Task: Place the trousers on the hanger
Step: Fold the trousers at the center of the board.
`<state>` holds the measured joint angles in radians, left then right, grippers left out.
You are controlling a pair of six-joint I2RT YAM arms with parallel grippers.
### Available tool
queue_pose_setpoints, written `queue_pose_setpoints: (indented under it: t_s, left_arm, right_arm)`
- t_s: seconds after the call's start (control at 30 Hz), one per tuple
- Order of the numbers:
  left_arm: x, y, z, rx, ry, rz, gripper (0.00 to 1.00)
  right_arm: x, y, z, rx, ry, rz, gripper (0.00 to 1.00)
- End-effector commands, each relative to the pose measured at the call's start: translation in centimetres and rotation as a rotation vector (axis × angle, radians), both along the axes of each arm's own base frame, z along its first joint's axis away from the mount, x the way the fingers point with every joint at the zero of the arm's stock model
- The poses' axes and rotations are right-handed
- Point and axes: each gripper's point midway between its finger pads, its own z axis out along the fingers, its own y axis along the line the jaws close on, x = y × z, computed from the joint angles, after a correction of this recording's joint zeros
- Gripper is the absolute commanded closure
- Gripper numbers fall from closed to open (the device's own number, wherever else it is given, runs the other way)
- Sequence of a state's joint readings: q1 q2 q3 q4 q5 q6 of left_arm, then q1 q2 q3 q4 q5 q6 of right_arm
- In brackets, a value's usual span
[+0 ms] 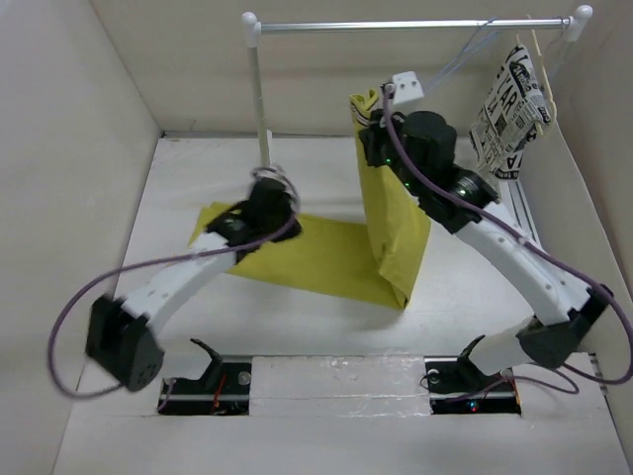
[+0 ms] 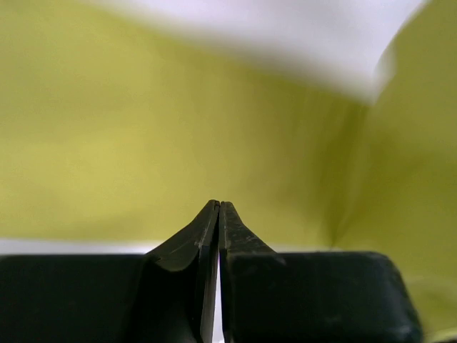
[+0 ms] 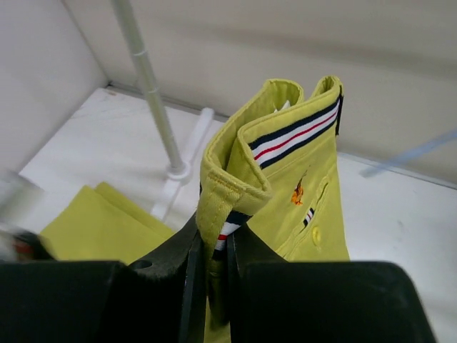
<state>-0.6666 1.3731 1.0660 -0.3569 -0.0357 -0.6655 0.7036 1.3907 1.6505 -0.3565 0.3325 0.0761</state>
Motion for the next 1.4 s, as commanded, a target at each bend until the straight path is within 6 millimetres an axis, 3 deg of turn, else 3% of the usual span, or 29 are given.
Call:
queue_pose_setpoints:
  t_s: [0.0, 0.03, 0.07, 0.1, 0.13, 0.17, 0.23, 0.27, 0.3, 0.4, 0.43, 0.5, 0.53, 0.57, 0.63, 0.67, 0.7, 0.73, 0.77, 0.8, 0.9, 0.93, 0.97, 1.0, 1.03, 1.1, 1.17, 1.23, 1.37]
  left_arm:
    - [3.2, 13.3, 13.8, -0.094, -0.363, 0.407, 1.0]
    - [3.8, 15.5, 13.8, -0.071, -0.37, 0.459, 1.0]
    - [3.5, 17.7, 17.5, -0.094, -0.459, 0.509, 1.0]
    - [3.5, 19.4, 19.3, -0.089, -0.499, 0.545, 1.0]
    - [3.5, 21.1, 20.8, -0.061, -0.532, 0.585, 1.0]
    - [3.2, 22.2, 23.7, -0.055, -0.587, 0.62, 1.0]
    - [3.0, 23.5, 25.9, -0.031, -0.633, 0.665, 1.0]
    - [2.7, 23.6, 27.6, -0.041, -0.66, 0.676, 1.0]
    - [2.5, 23.8, 28.2, -0.047, -0.671, 0.686, 1.0]
    - [1.6, 24.5, 30.2, -0.047, -0.712, 0.722, 1.0]
    - [1.4, 25.2, 30.6, -0.031, -0.717, 0.752, 1.0]
    - [1.5, 25.7, 30.3, -0.004, -0.71, 0.773, 1.0]
    - [1.8, 25.9, 29.9, 0.006, -0.702, 0.788, 0.99]
    - [2.4, 25.7, 28.9, 0.014, -0.681, 0.781, 0.98]
    - [3.6, 24.3, 27.4, -0.006, -0.651, 0.71, 0.89]
    - [5.0, 23.6, 24.8, -0.005, -0.603, 0.682, 0.86]
    - [5.6, 23.1, 23.3, -0.008, -0.572, 0.656, 0.81]
    - [6.5, 21.9, 19.6, -0.013, -0.49, 0.603, 0.8]
    - [8.0, 21.3, 17.2, -0.018, -0.447, 0.584, 0.78]
    - [8.7, 20.6, 15.1, -0.023, -0.402, 0.563, 0.74]
    - [10.5, 19.7, 6.6, -0.001, -0.171, 0.546, 0.74]
    - [10.9, 20.2, 1.7, 0.016, -0.063, 0.57, 0.73]
    - [10.9, 20.5, 1.7, 0.016, -0.062, 0.579, 0.73]
    - [11.0, 21.0, 0.6, 0.018, -0.047, 0.593, 0.72]
    - [11.0, 21.3, -0.9, 0.02, -0.035, 0.602, 0.72]
    - [11.0, 22.6, -3.1, 0.039, -0.001, 0.646, 0.68]
    - [10.3, 23.6, -6.2, 0.054, 0.078, 0.678, 0.68]
    - [8.8, 25.4, -9.7, 0.054, 0.187, 0.735, 0.68]
    - [5.0, 28.2, -13.5, 0.039, 0.313, 0.839, 0.68]
  right_arm:
    - [0.7, 7.0, 8.5, 0.169, -0.199, 0.109, 1.0]
    - [0.7, 7.0, 8.6, 0.167, -0.201, 0.109, 1.0]
    - [1.7, 10.7, 5.9, 0.129, -0.157, 0.151, 1.0]
    - [1.5, 12.3, 7.3, 0.152, -0.18, 0.18, 1.0]
    - [1.7, 14.3, 6.5, 0.15, -0.172, 0.209, 1.0]
    - [2.3, 18.4, 3.3, 0.124, -0.135, 0.26, 1.0]
    - [2.0, 22.7, 2.3, 0.163, -0.125, 0.346, 0.96]
    - [1.8, 25.0, 1.1, 0.176, -0.11, 0.392, 0.86]
    - [1.4, 29.6, -4.1, 0.141, -0.046, 0.494, 0.55]
    - [-0.8, 34.9, -8.1, 0.178, 0.064, 0.702, 0.17]
    - [-1.3, 36.6, -11.4, 0.149, 0.121, 0.741, 0.14]
    - [-2.5, 37.1, -13.7, 0.119, 0.179, 0.813, 0.13]
    - [-3.1, 36.3, -12.3, 0.117, 0.166, 0.815, 0.14]
    - [-2.8, 35.2, -16.2, 0.065, 0.23, 0.788, 0.14]
    - [-2.2, 32.3, -16.9, 0.04, 0.24, 0.736, 0.21]
    - [-2.7, 30.2, -13.8, 0.067, 0.199, 0.725, 0.27]
    - [-3.1, 27.9, -18.8, 0.0, 0.289, 0.684, 0.45]
    - [-3.4, 26.1, -19.5, -0.009, 0.311, 0.663, 0.6]
    - [-3.4, 23.6, -17.5, 0.012, 0.284, 0.638, 0.71]
    - [-4.5, 21.2, -21.8, -0.04, 0.37, 0.617, 0.84]
    - [-6.2, 16.4, -22.7, -0.064, 0.422, 0.588, 0.99]
    - [-8.0, 12.9, -26.3, -0.16, 0.522, 0.528, 0.96]
    - [-7.6, 12.6, -26.3, -0.168, 0.515, 0.499, 0.96]
    - [-8.0, 11.3, -25.9, -0.18, 0.508, 0.475, 0.76]
    - [-8.4, 9.5, -27.8, -0.208, 0.551, 0.433, 0.61]
    - [-8.2, 6.6, -29.1, -0.183, 0.605, 0.362, 0.34]
    - [-8.7, 4.8, -31.8, -0.135, 0.68, 0.336, 0.3]
    - [-7.6, 3.6, -33.2, -0.092, 0.686, 0.301, 0.35]
    - [-7.4, 2.1, -36.9, -0.147, 0.762, 0.276, 0.37]
